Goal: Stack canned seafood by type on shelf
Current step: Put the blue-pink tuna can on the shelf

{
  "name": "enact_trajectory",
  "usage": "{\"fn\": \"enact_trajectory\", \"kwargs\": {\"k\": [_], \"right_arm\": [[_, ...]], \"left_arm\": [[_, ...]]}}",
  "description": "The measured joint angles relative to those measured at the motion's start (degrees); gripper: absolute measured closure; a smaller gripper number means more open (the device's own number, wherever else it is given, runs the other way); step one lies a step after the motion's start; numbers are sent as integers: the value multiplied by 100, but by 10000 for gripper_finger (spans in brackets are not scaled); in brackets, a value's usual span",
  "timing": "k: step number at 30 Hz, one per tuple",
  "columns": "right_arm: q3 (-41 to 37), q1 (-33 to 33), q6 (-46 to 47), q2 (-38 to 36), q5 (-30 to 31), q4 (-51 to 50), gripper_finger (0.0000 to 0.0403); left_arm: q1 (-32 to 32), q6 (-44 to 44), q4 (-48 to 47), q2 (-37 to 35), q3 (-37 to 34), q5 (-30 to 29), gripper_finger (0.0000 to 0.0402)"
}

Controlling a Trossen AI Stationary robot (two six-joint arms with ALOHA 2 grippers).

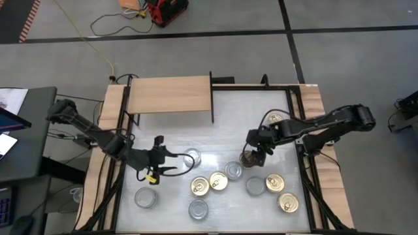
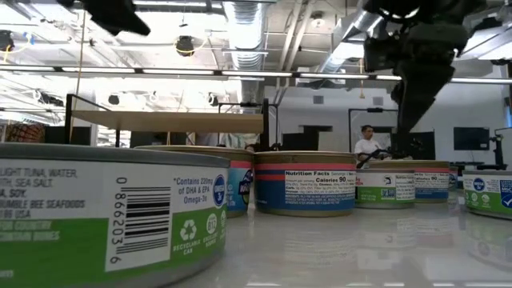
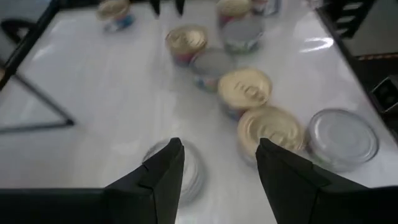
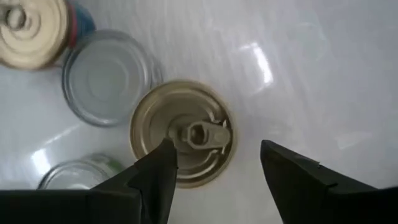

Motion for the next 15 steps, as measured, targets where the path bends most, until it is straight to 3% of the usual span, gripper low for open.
{"fn": "enact_trajectory", "kwargs": {"k": [11, 15], "right_arm": [[-75, -379, -329, 117, -499, 116, 148], [-74, -645, -613, 127, -805, 325, 148]], "left_arm": [[847, 1243, 1655, 2, -714, 1193, 211], [1320, 1422, 1714, -36, -888, 1637, 211]]}}
